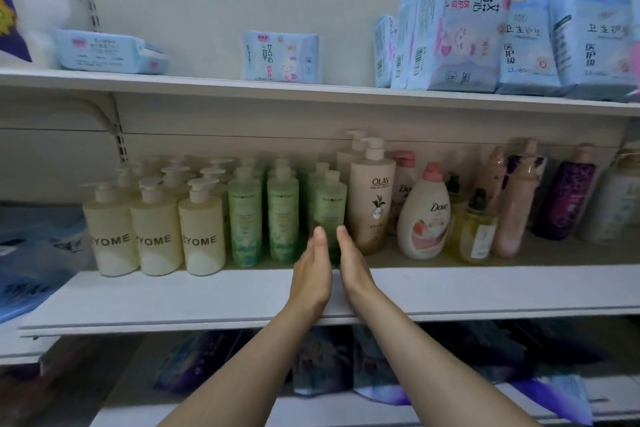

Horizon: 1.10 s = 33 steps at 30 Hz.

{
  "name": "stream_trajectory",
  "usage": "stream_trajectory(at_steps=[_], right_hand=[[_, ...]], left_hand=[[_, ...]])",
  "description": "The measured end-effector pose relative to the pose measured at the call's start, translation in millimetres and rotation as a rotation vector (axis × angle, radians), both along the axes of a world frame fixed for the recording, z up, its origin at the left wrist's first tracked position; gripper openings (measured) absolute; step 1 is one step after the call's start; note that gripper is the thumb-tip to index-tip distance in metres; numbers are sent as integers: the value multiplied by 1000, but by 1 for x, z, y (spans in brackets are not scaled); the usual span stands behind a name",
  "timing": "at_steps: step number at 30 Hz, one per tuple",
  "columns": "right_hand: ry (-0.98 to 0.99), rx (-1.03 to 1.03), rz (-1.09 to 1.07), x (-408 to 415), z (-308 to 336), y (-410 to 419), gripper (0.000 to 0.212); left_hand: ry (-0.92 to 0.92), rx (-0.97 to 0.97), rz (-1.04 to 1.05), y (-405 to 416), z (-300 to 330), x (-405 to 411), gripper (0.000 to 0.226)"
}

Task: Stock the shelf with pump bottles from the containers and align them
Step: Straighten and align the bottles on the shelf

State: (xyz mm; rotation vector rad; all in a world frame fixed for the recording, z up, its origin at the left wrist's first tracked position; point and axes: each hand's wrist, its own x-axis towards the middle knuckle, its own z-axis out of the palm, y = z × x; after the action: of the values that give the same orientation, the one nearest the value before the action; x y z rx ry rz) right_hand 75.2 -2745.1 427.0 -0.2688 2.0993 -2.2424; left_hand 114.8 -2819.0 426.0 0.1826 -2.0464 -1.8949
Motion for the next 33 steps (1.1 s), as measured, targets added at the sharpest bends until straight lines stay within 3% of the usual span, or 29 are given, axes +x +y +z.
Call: stream_trajectory(at_steps=[4, 9, 12, 18, 22, 26, 33], right_hand=[[9, 26, 19, -11, -1, -2, 55], [68, -65, 4, -20, -1, -2, 30], [77, -153, 36, -29, 2, -2, 36], [49, -259, 91, -45, 14, -6, 72], [22, -326, 135, -50, 11, -12, 51], [11, -334, 120, -54, 7, -16, 49], [-18, -330, 93, -63, 1, -21, 66]], left_hand=[[21, 8, 35, 1, -3, -5, 76], [37, 4, 62, 4, -4, -8, 73], [49, -6, 77, 5, -5, -8, 70], [32, 32, 72, -1, -6, -11, 71], [2, 87, 56, -4, -6, -10, 74], [-5, 104, 50, -5, -7, -10, 73], [4, 118, 48, -4, -6, -10, 70]])
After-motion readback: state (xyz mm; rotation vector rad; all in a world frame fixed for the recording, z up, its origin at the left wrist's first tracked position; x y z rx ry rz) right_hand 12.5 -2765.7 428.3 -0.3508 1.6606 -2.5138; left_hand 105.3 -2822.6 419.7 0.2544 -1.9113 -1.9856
